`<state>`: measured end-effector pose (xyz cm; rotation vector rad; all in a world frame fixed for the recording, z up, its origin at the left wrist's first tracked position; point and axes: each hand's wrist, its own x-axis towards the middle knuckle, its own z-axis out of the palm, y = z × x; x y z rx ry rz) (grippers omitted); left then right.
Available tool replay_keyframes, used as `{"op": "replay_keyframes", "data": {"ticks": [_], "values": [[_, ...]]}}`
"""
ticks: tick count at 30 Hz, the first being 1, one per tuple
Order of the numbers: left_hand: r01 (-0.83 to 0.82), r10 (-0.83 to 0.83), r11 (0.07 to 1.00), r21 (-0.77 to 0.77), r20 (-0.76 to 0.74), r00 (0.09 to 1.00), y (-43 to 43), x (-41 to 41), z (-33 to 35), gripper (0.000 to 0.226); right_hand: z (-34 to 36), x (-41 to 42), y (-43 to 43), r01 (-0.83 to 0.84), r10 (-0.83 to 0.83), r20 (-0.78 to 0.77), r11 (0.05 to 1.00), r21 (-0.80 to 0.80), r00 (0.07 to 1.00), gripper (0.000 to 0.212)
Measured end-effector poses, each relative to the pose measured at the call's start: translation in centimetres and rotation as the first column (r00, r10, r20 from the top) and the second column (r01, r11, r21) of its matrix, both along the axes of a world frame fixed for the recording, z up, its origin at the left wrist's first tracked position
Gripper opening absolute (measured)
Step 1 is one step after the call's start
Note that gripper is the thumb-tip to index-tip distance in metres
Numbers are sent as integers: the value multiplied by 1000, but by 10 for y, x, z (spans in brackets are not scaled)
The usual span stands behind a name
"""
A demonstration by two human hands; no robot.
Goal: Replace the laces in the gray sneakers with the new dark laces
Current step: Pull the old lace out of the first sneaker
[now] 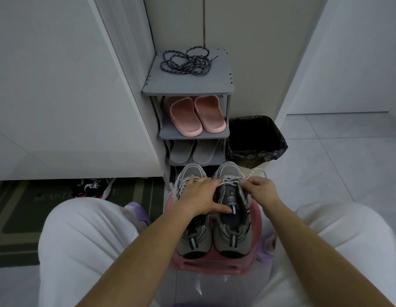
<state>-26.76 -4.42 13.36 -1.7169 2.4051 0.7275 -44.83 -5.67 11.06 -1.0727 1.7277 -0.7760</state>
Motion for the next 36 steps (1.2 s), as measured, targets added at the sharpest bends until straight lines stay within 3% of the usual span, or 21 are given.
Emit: {"op": "replay_keyframes", "data": {"ticks": [2,5,8,14,18,21,24,32,36], "values": [[0,0,1000,5,-5,1000,0,0,-1,92,0,1,-2,2,-3,-68,1000,-17,998,32],[3,-3,1000,8,-8,1000,0,1,0,93,1,-5,-5,254,-248,117,966,-43,962,17],[2,-2,1000,7,-14,1000,-1,1,-1,92,-1,-16,-9,406,-399,154,914,-20,904,24],[-3,3,1000,7,3,1000,-1,0,-3,96,4,-4,1,69,-83,150,993,95,985,12],[-2,2,1000,8,0,1000,-1,0,0,93,3,-1,0,110,-112,82,994,21,990,14],[0,0,1000,10,-6,1000,0,0,0,94,7,-3,-1,243,-244,208,970,29,947,11],[3,-3,1000,7,1,1000,0,0,-1,94,6,0,1,244,-243,219,970,25,945,12],[-1,1,1000,-3,9,1000,-1,-1,-2,93,10,-5,1,3,-6,134,1000,21,991,12],[-5,5,1000,-1,9,1000,0,-1,-1,92,4,-2,-2,-15,14,-47,1000,-11,999,16]]}}
